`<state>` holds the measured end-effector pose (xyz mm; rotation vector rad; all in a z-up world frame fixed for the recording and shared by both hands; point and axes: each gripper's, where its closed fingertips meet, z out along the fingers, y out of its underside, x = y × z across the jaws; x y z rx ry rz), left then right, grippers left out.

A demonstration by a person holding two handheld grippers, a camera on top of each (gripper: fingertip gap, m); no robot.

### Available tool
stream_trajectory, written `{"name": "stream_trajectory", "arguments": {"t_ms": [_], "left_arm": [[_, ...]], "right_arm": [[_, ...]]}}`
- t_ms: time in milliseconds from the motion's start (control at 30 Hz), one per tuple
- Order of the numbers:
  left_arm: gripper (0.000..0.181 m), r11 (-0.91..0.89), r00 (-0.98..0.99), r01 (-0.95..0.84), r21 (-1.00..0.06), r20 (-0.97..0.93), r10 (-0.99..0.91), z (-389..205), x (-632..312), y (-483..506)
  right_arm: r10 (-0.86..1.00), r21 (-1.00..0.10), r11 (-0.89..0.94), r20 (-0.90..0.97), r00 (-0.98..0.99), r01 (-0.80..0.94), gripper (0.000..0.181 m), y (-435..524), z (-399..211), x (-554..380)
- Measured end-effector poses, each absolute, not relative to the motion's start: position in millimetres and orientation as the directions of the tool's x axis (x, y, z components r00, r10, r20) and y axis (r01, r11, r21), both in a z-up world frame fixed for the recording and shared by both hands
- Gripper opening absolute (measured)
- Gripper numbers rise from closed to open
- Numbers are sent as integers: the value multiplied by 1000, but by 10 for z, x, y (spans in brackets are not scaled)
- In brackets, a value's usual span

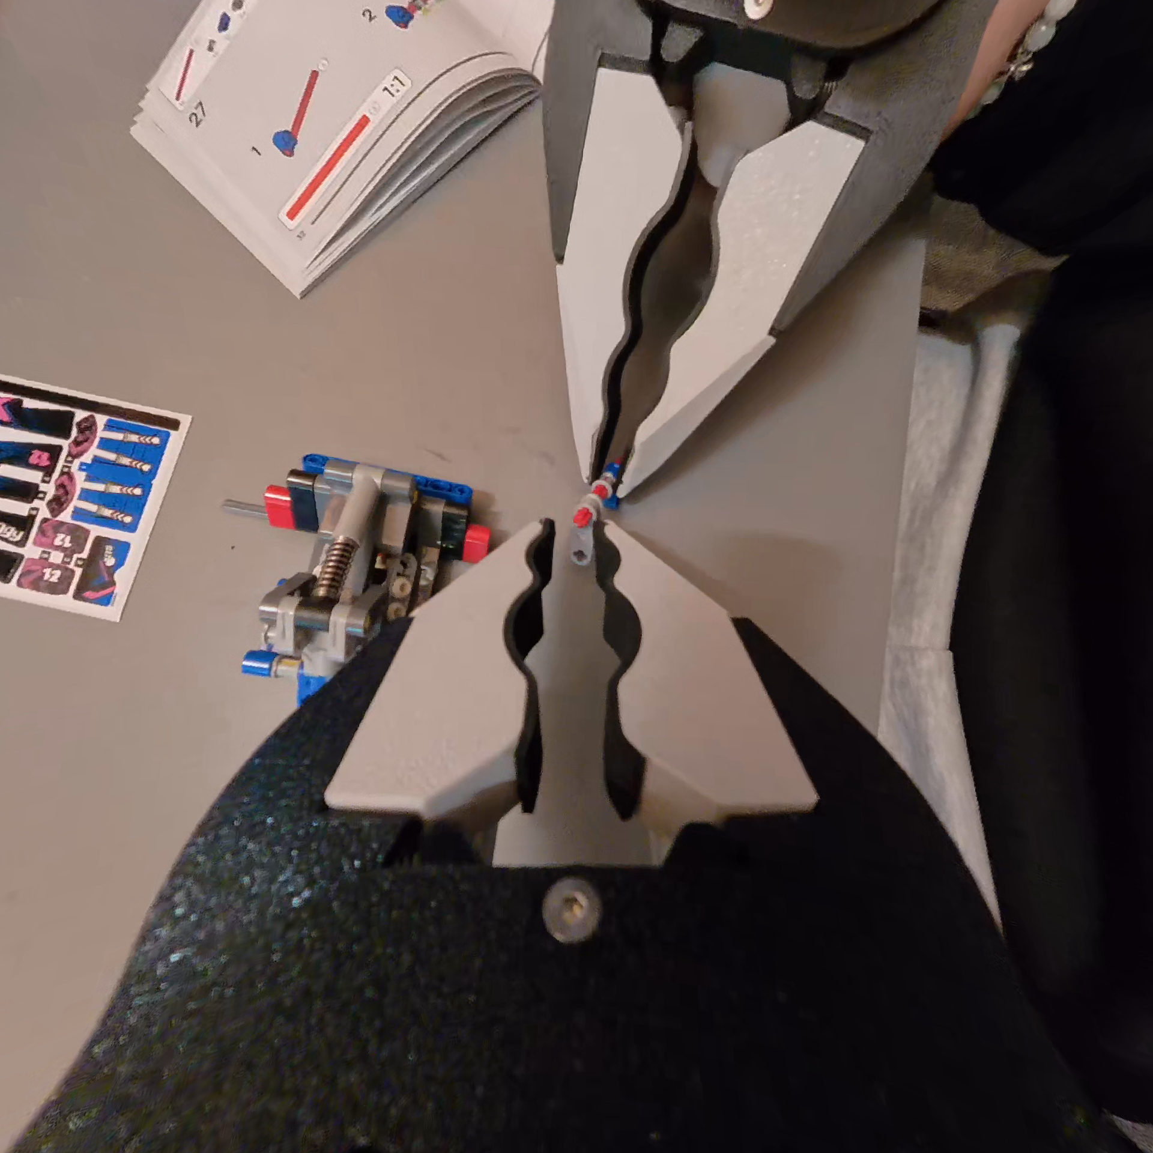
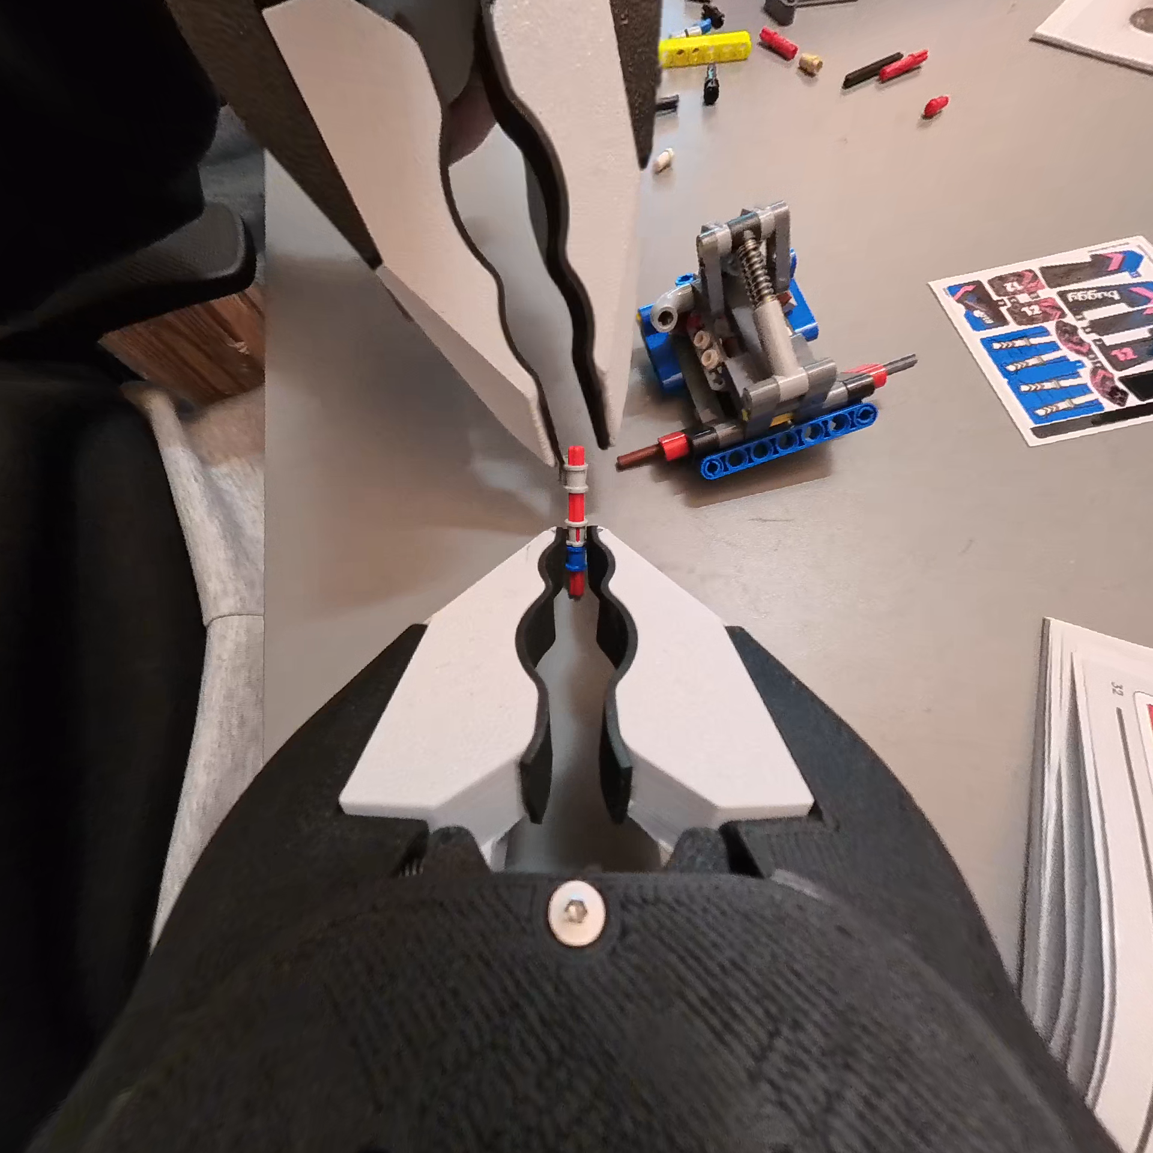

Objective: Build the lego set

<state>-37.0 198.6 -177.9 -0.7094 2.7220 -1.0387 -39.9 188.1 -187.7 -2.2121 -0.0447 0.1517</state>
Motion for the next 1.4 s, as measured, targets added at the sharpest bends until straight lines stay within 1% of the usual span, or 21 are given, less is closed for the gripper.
{"name": "stream_trajectory", "arguments": {"t_ms": [67,333,433,500,633,733,767,833,933,1000,1033,1133,1233,1300,1400], "left_arm": [[2,625,-875,-390,-676,62,-479,-1776,-370,1968],[0,656,-902,-347,-671,47,-429,-1719,-421,1939],[0,703,-910,-321,-634,0,-415,-1678,-410,1936],[0,734,-913,-307,-605,-28,-406,-1650,-394,1926],[0,800,-931,-274,-533,-61,-359,-1622,-399,1862],[0,844,-945,-241,-480,-81,-317,-1616,-401,1798],[0,851,-947,-235,-469,-87,-309,-1616,-393,1777],[0,865,-952,-223,-450,-91,-292,-1627,-388,1743],[0,877,-955,-210,-431,-103,-280,-1636,-380,1716],[0,867,-941,-211,-452,-145,-305,-1617,-307,1711],[0,848,-930,-220,-482,-158,-332,-1593,-271,1708],[11,725,-872,-283,-628,-146,-467,-1497,-182,1743],[13,562,-829,-346,-751,-37,-558,-1530,-211,1775],[13,495,-826,-392,-775,60,-560,-1634,-295,1744],[16,443,-815,-409,-798,101,-571,-1694,-293,1717]], "right_arm": [[88,-798,-602,-91,992,-21,5,1881,-1875,-400],[124,-808,-589,-90,988,0,5,1864,-1850,-449],[115,-818,-575,-118,986,-31,14,1770,-1813,-399],[86,-818,-573,-123,989,-52,15,1688,-1796,-316],[100,-862,-504,-112,989,-46,21,1728,-1657,-324],[132,-862,-506,-73,989,4,20,1801,-1664,-382],[138,-852,-523,-57,989,24,18,1802,-1699,-389],[151,-843,-533,-14,988,70,5,1796,-1734,-391],[156,-837,-540,4,988,89,4,1768,-1755,-393],[135,-842,-534,6,991,78,3,1757,-1751,-353],[112,-852,-521,-3,994,56,3,1755,-1734,-313],[51,-883,-467,-72,996,-39,3,1727,-1628,-202],[37,-901,-413,-159,987,-130,3,1683,-1536,-164],[36,-890,-410,-232,972,-197,3,1674,-1532,-169],[50,-873,-424,-287,957,-240,3,1692,-1552,-225]]}}
